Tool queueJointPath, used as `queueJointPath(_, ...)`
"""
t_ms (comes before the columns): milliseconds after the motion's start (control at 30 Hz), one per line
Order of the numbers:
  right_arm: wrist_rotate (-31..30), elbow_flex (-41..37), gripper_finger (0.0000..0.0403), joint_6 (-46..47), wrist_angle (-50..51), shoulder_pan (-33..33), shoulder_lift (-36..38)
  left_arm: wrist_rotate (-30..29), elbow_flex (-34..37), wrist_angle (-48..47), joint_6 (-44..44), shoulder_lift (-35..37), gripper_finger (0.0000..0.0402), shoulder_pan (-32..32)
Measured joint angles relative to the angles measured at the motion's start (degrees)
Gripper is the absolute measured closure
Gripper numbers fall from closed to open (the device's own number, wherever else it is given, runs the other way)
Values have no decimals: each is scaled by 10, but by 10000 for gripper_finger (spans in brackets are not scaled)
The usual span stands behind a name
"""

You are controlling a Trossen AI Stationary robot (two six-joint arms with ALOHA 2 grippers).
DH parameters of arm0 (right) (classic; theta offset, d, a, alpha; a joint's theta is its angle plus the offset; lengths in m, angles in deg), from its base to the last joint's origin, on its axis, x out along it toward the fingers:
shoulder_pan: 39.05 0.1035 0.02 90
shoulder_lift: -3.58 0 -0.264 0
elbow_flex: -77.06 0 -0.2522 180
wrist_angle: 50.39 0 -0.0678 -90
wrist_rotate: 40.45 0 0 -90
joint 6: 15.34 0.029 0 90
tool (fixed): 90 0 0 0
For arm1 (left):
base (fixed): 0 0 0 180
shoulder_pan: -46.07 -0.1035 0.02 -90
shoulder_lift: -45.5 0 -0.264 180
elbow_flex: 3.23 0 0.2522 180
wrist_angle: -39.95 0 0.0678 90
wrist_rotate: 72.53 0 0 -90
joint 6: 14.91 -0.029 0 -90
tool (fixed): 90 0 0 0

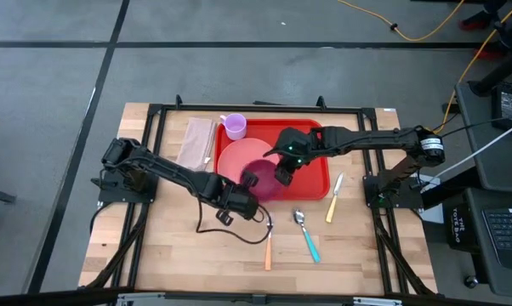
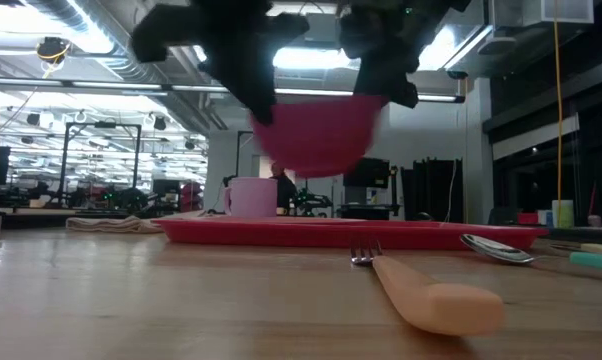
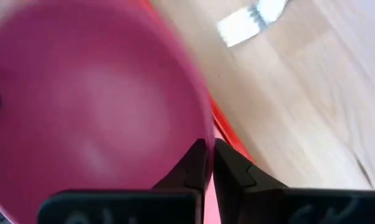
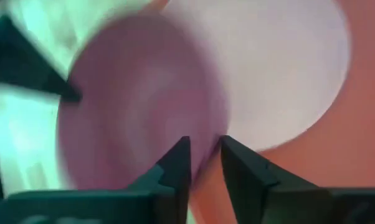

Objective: Set up tray
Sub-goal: Put the pink bowl on the pink plate on the red tray

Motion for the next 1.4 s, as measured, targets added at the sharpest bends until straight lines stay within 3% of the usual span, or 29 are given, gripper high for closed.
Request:
queueJointPath(233,37,18,269,-22,9,-7,0,-25,1,-36,35,0,400,1)
queueJointPath(500,-59,62,268,-89,45,-3,7,14,-1,-38,40,6,400,1)
queueJointPath(633,-98,62,292,-127,52,11,26,50,-1,-44,52,22,400,-5)
queueJointPath(800,-97,28,357,-168,5,28,59,74,-1,-50,67,53,400,-25)
queueJointPath(900,-98,-14,394,-180,-39,36,86,79,-1,-56,78,71,400,-38)
queueJointPath(1200,-108,-232,397,-160,-248,61,210,98,45,-41,107,93,400,-78)
queueJointPath(1400,-108,-369,398,-188,-469,109,240,104,55,-30,105,88,400,-96)
